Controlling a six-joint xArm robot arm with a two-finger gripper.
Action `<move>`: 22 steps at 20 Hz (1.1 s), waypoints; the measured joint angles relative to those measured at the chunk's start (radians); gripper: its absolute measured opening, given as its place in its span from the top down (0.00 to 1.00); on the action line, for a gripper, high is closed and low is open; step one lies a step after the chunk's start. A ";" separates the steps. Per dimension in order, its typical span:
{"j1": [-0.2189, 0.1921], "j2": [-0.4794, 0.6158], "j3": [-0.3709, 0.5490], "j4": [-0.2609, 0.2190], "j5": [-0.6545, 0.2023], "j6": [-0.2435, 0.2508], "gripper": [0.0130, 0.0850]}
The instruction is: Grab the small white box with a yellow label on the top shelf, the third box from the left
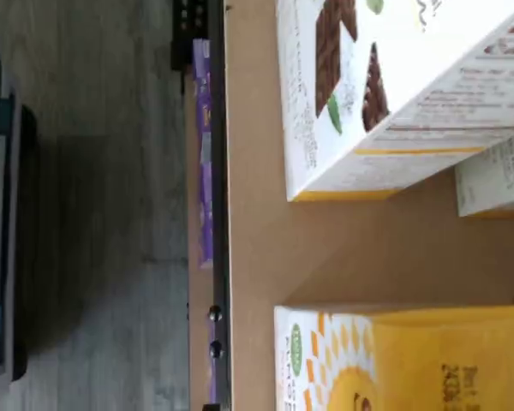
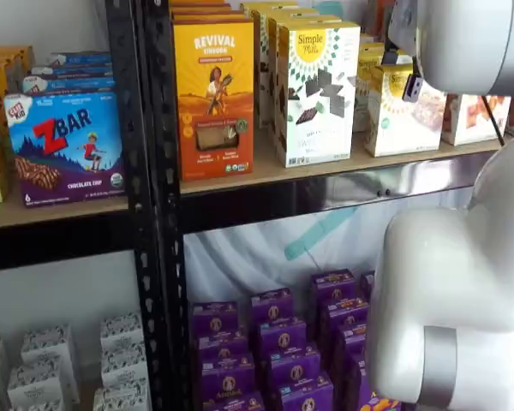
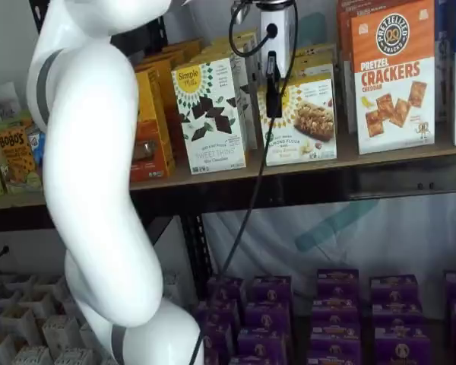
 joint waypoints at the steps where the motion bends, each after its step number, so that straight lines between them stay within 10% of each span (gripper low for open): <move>1: 0.002 0.005 -0.005 -0.007 0.004 0.001 0.00; 22: 0.044 0.046 -0.048 -0.084 0.049 0.033 0.11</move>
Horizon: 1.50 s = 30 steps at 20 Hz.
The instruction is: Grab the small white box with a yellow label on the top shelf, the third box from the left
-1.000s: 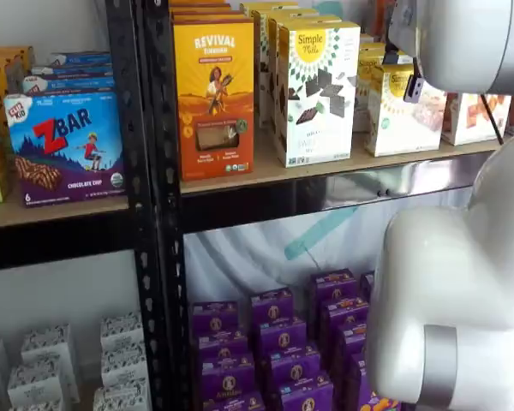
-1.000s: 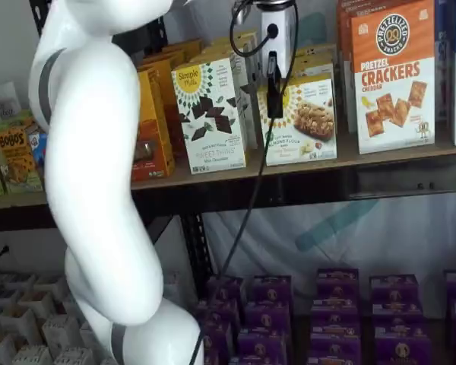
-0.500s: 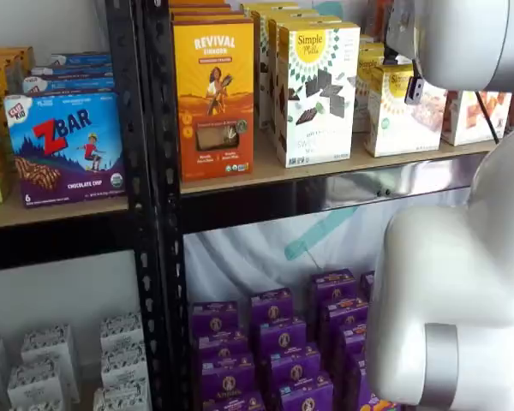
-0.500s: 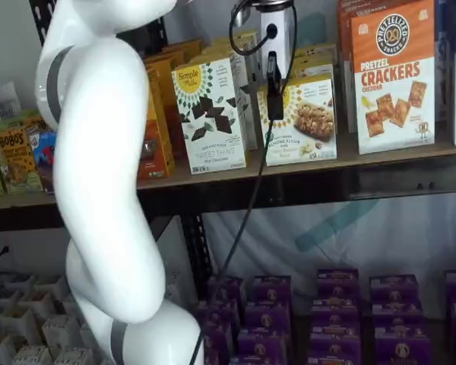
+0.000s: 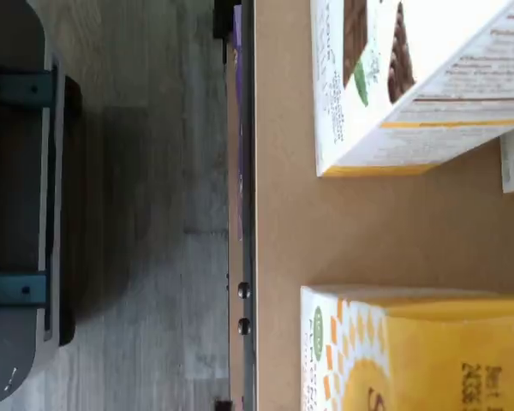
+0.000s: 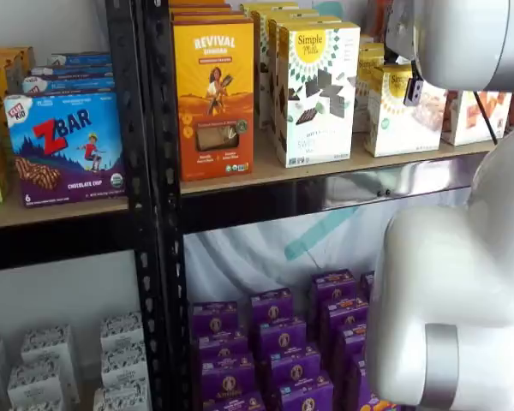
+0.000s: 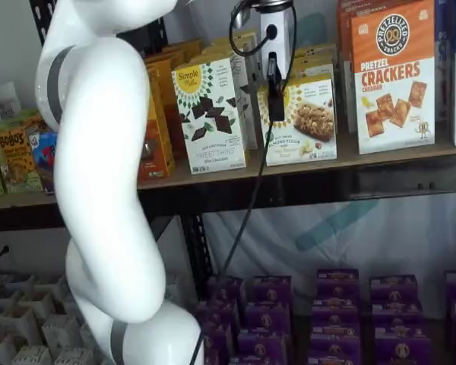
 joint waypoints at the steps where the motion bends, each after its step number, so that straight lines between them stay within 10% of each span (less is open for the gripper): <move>1: 0.000 0.000 0.000 0.001 -0.001 0.000 0.17; 30: -0.009 -0.032 0.040 0.026 -0.028 -0.007 0.78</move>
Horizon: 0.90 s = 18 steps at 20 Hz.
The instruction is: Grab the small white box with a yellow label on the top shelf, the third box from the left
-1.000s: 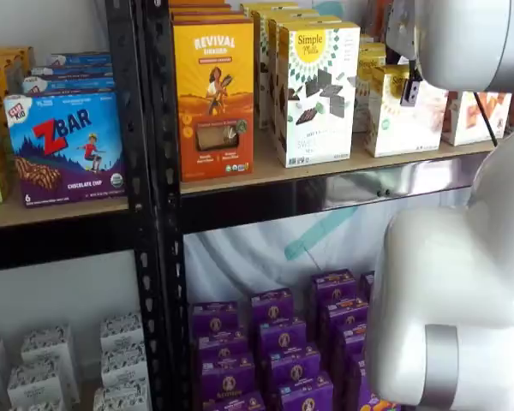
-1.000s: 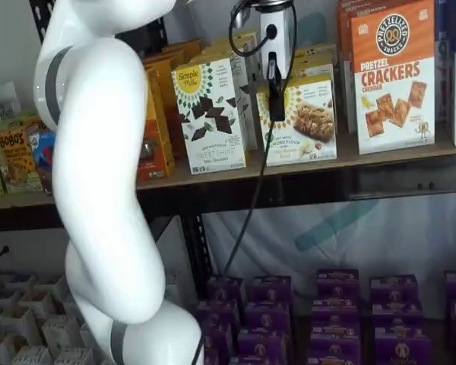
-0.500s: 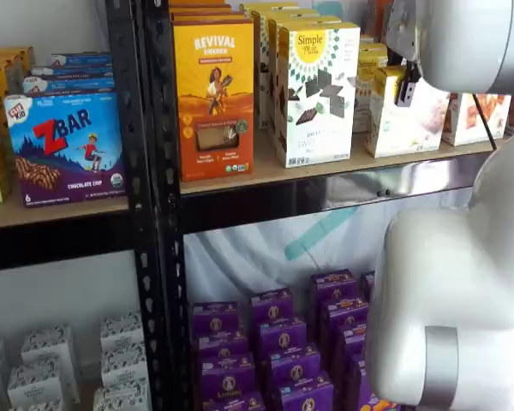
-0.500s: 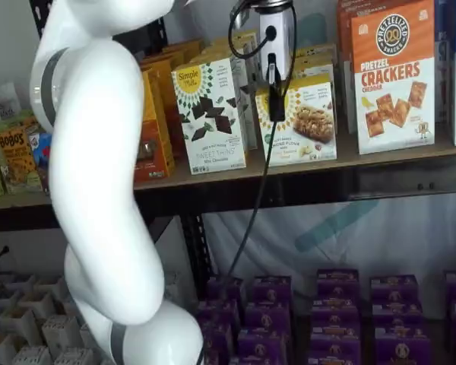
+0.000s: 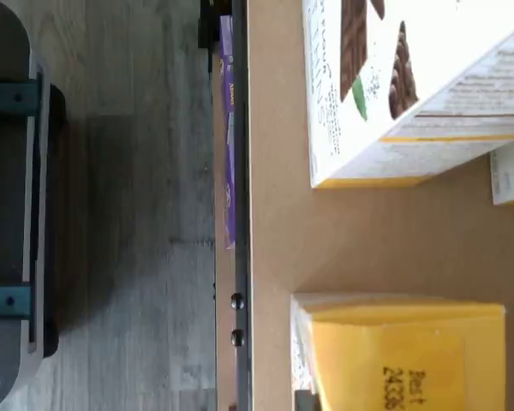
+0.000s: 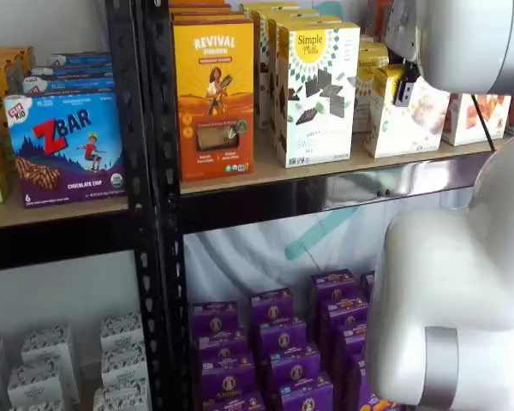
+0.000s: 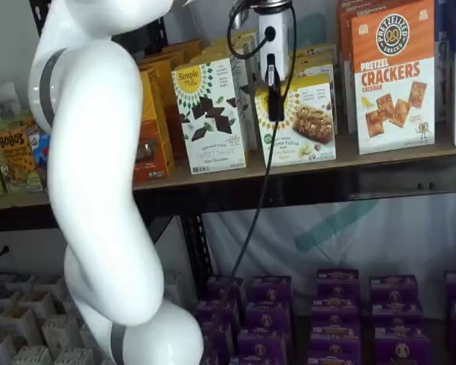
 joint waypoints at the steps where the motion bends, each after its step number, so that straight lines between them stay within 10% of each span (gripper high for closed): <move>1: 0.000 0.001 -0.002 -0.001 0.004 0.000 0.78; 18: -0.033 -0.086 0.002 0.004 0.148 -0.016 0.78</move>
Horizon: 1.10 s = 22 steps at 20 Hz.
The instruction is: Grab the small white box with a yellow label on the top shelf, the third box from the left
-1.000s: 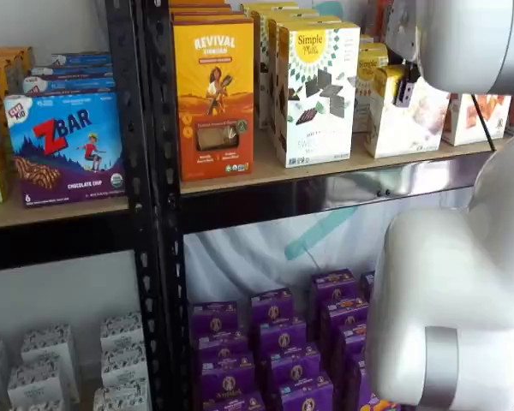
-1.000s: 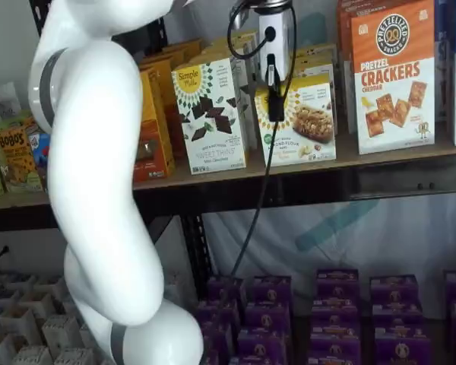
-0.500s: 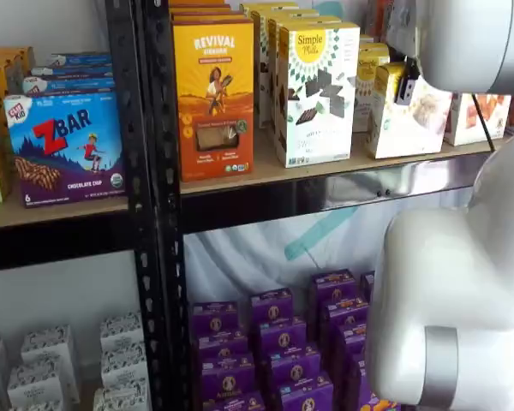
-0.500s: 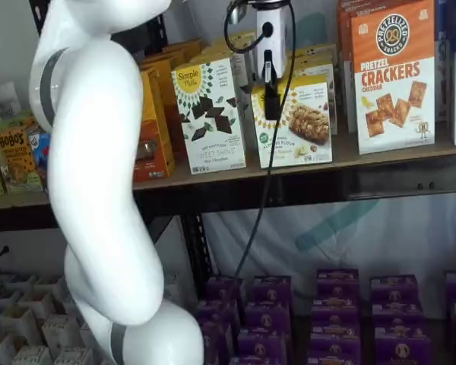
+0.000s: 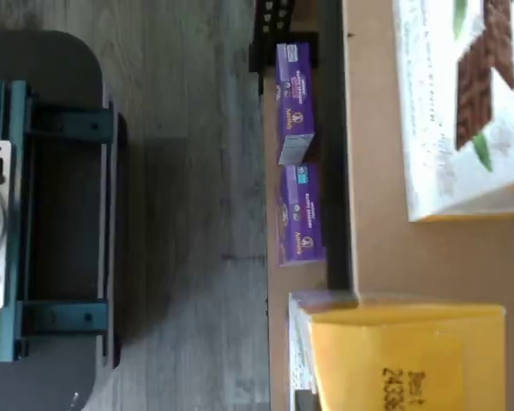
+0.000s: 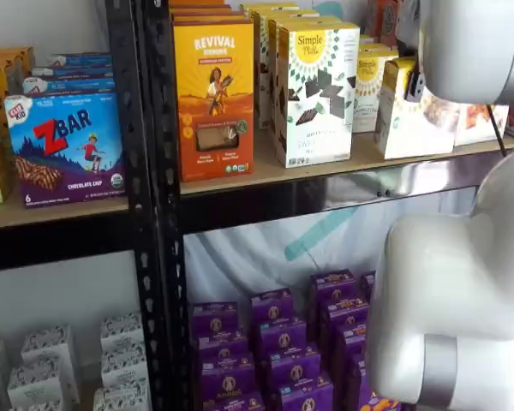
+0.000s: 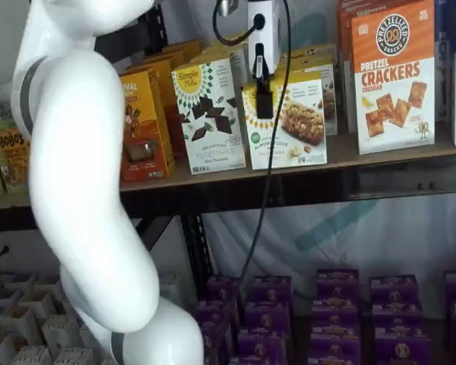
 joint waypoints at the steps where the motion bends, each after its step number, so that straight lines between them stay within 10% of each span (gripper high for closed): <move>1: -0.001 -0.012 0.007 -0.003 0.007 -0.001 0.78; 22: 0.027 -0.215 0.175 -0.027 0.076 0.026 0.78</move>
